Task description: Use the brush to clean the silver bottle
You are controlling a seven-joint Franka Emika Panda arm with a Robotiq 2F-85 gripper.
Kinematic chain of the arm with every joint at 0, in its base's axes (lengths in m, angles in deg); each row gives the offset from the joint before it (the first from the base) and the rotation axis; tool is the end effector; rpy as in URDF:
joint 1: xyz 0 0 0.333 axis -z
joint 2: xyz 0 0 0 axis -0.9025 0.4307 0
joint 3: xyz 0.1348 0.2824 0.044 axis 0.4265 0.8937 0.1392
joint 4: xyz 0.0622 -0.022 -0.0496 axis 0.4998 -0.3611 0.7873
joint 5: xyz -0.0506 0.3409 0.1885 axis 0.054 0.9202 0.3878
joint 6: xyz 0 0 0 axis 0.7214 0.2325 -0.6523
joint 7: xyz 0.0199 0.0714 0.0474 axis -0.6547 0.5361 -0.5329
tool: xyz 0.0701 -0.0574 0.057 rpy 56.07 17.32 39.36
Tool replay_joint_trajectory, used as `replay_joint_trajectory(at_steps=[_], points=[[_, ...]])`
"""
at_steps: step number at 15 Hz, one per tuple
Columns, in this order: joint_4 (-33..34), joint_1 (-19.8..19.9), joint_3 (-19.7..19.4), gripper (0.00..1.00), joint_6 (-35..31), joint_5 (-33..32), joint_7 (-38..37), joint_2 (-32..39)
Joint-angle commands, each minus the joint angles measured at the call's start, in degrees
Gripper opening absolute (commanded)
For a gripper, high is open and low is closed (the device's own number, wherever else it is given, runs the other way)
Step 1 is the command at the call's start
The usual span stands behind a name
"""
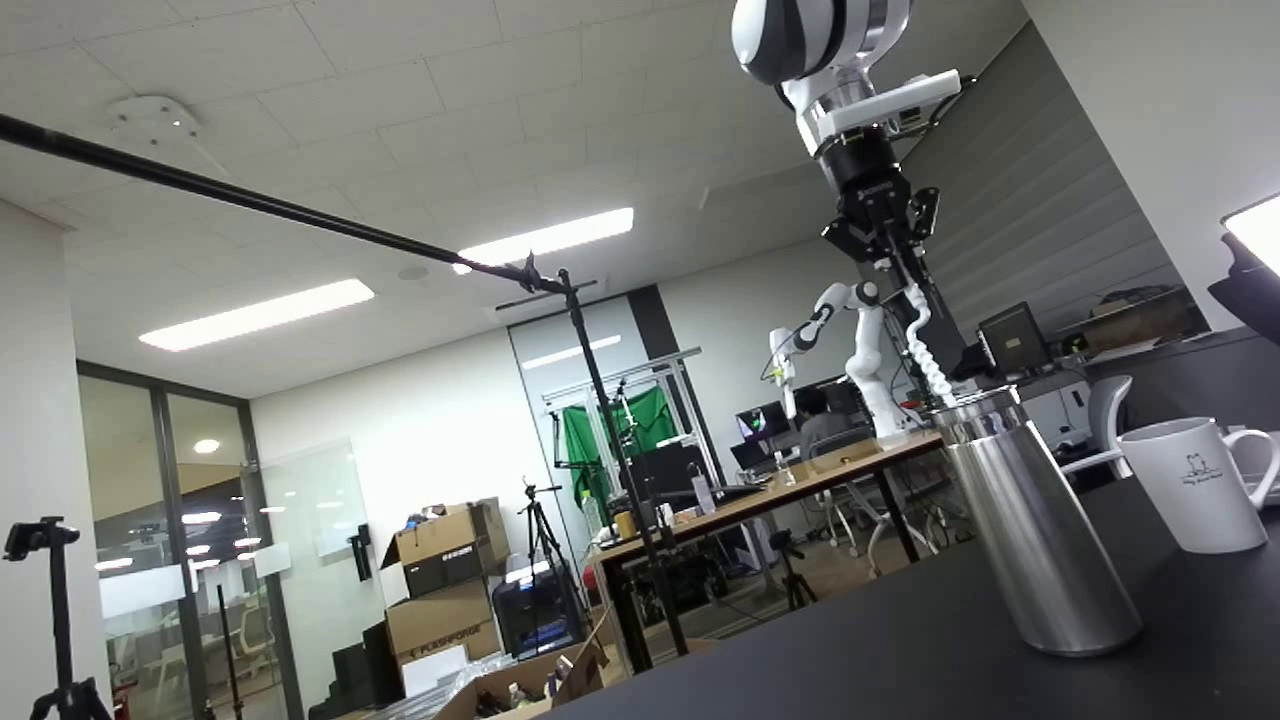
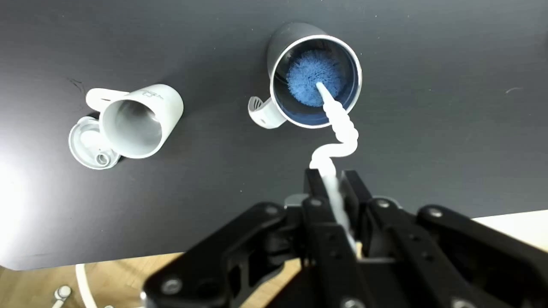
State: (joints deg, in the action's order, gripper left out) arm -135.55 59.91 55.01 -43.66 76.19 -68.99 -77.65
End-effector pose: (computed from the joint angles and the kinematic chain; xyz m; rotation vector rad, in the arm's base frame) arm 0.5837 0.0704 0.4624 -3.1243 0.0508 -0.1384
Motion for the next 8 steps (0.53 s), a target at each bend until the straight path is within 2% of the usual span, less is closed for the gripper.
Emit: replay_joint_trajectory(at_steps=[1,5,8], points=[[-1.8,0.1,0.5,0.04,0.0,-0.1,0.2,3.1],[-2.6,-0.5,0.4,0.04,0.6,-1.6,-1.7,9.4],[0.9,-0.8,0.4,0.04,2.1,-1.4,-1.3,8.4]])
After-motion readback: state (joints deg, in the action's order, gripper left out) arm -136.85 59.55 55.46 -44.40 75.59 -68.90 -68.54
